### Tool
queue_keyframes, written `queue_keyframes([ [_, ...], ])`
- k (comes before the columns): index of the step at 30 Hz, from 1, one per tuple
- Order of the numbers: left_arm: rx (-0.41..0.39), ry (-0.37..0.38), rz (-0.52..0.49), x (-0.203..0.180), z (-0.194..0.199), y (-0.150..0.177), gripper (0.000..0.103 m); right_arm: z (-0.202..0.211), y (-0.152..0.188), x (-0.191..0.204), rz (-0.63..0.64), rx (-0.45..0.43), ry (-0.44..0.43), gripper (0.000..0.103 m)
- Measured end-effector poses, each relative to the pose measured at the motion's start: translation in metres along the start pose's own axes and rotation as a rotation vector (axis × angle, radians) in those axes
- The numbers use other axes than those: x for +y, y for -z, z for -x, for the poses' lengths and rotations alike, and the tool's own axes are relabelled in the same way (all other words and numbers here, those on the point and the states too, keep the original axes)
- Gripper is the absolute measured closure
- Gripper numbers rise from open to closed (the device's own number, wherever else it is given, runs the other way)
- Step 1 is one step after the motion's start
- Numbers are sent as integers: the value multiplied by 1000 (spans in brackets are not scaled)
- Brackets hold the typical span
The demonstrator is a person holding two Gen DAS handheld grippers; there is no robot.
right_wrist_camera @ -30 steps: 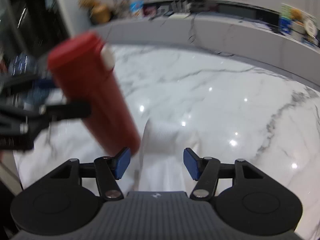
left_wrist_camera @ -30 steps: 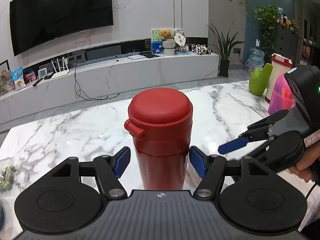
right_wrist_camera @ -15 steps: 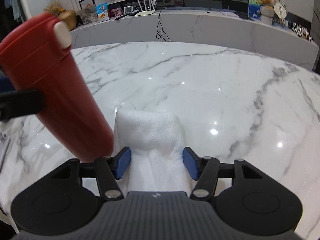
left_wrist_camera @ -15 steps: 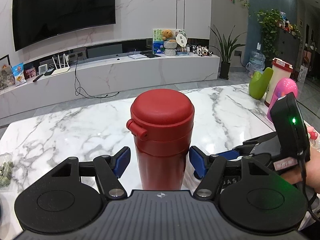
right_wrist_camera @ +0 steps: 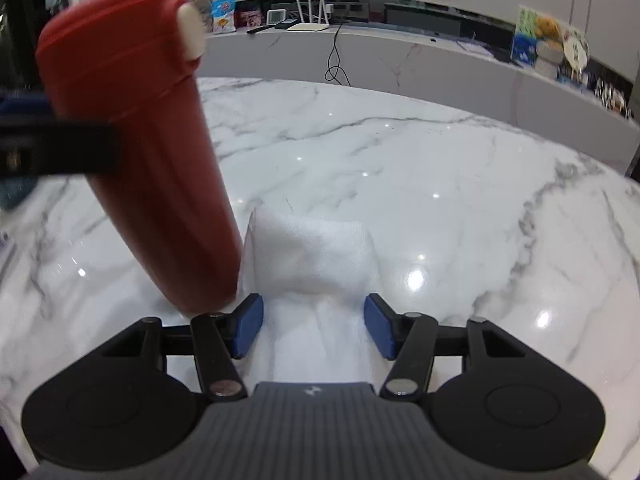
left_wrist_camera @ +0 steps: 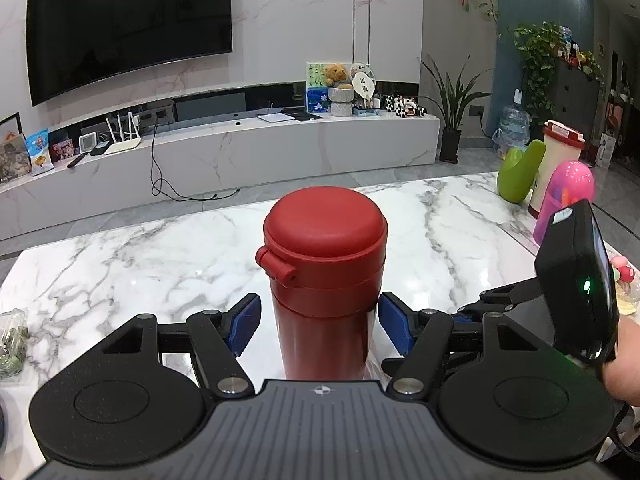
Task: Clean container
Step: 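Wipe the red bottle body with the cloth in the right tool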
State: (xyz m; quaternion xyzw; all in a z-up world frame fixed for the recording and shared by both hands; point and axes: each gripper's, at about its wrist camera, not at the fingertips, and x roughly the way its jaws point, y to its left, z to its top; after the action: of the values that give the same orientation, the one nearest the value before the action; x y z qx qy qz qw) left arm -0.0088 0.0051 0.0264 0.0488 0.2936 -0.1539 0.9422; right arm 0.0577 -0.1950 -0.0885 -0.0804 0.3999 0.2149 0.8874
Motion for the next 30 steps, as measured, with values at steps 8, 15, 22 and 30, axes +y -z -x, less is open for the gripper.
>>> queue_keyframes([
  [8, -6, 3, 1, 0, 2, 0, 43, -1, -2, -13, -28, -6, 9, 73],
  [15, -6, 24, -25, 0, 2, -1, 50, 27, -22, -56, -342, -123, -186, 75],
  [22, -3, 27, -40, -1, 1, 1, 52, 50, -32, -64, -475, -214, -413, 75],
  [30, -5, 26, -45, 0, 1, 1, 52, 48, -28, -46, -397, -173, -392, 75],
])
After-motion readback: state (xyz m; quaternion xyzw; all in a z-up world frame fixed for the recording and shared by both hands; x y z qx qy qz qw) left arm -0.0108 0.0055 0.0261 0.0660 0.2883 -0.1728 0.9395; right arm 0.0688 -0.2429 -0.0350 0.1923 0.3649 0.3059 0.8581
